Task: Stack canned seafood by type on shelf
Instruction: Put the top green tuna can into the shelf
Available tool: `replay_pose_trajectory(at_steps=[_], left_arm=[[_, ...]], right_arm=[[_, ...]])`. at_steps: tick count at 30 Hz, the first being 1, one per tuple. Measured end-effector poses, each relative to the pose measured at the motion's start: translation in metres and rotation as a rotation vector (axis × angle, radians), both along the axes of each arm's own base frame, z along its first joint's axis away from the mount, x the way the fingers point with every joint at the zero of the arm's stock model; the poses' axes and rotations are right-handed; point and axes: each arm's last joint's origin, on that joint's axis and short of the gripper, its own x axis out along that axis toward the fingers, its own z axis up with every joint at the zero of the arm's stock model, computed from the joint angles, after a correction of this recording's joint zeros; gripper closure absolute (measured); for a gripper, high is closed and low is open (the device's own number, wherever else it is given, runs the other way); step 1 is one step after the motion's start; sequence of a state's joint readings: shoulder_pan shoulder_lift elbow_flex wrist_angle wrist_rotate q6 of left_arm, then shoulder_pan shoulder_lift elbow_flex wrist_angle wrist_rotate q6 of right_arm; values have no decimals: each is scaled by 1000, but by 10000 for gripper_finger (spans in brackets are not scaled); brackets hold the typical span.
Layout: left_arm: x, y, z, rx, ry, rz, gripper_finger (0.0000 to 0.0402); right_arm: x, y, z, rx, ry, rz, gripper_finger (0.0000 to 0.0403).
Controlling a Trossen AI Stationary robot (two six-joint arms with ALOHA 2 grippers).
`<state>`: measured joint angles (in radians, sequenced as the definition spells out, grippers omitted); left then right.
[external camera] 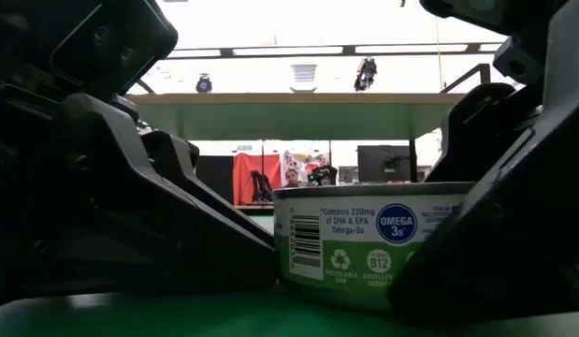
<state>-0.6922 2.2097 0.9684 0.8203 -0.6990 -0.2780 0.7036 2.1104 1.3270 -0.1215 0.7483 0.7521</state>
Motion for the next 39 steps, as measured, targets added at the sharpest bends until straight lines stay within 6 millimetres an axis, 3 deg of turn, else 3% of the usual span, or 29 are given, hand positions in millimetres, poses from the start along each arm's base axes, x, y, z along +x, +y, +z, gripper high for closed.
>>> replay_pose_trajectory(at_steps=[7, 13, 17, 22, 25, 31, 35, 39], left_arm=[[2, -1, 2, 29, -2, -3, 311], [-1, -2, 3, 21, 11, -9, 311], [-8, -8, 14, 12, -12, -15, 311], [-26, -15, 41, 24, -39, -93, 311], [-35, -12, 69, 65, -84, -130, 311], [-54, 14, 153, 129, -186, -149, 311], [-62, 52, 205, 175, -234, -102, 311], [-64, 99, 231, 175, -216, -70, 311]], right_arm=[[0, 0, 0, -11, 16, 25, 32], [-4, -2, 7, -21, 71, 54, 33], [-11, -5, 27, -34, 98, 69, 33], [-20, -14, 65, -58, 94, 78, 34], [-23, -23, 89, -77, 77, 73, 34], [-32, -41, 150, -174, 2, 115, 34], [-33, -70, 188, -231, -52, 110, 34], [-23, -114, 207, -269, -48, 53, 34]])
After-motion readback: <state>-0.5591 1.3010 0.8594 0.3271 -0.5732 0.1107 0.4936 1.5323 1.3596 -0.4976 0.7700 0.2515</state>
